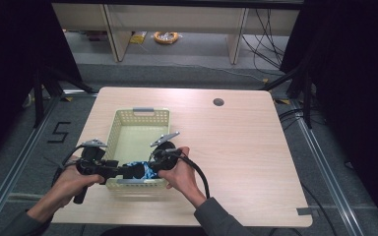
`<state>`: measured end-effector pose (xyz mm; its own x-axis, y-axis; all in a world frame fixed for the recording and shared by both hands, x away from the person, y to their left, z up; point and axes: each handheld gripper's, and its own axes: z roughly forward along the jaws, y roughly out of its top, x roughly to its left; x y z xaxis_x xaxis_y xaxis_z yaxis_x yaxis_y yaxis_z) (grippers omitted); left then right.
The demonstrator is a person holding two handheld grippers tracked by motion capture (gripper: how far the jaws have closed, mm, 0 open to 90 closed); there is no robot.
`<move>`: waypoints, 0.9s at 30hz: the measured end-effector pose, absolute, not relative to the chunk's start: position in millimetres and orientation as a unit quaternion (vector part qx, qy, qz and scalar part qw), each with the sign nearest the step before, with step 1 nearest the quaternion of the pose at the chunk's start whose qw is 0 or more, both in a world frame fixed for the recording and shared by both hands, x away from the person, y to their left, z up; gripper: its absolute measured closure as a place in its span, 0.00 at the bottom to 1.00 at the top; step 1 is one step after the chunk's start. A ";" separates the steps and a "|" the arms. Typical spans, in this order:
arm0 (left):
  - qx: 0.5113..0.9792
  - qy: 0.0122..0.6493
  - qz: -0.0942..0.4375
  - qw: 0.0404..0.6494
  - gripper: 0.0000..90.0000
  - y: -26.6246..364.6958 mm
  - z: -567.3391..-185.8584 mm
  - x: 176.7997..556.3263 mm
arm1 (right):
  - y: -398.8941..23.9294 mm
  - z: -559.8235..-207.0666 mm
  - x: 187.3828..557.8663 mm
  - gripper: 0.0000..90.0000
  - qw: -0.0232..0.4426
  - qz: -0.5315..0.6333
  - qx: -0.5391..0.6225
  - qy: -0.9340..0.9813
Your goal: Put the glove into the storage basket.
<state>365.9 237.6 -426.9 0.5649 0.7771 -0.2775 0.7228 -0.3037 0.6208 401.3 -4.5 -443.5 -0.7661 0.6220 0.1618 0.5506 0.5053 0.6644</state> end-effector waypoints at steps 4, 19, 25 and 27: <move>0.805 0.464 0.034 0.369 0.48 233.7 -425.6 363.3 | -4.8 -437.0 396.7 0.73 0.040 0.356 0.354 0.864; 0.798 0.442 0.033 0.408 0.37 211.0 -413.0 343.7 | -32.7 -423.5 395.4 0.59 0.057 0.411 0.322 0.851; 0.800 0.418 0.047 0.427 0.35 199.5 -411.8 333.6 | -51.2 -414.1 387.8 0.52 0.076 0.442 0.304 0.841; 0.808 0.408 0.045 0.422 0.34 197.9 -412.0 331.4 | -57.6 -411.5 385.8 0.51 0.076 0.448 0.299 0.839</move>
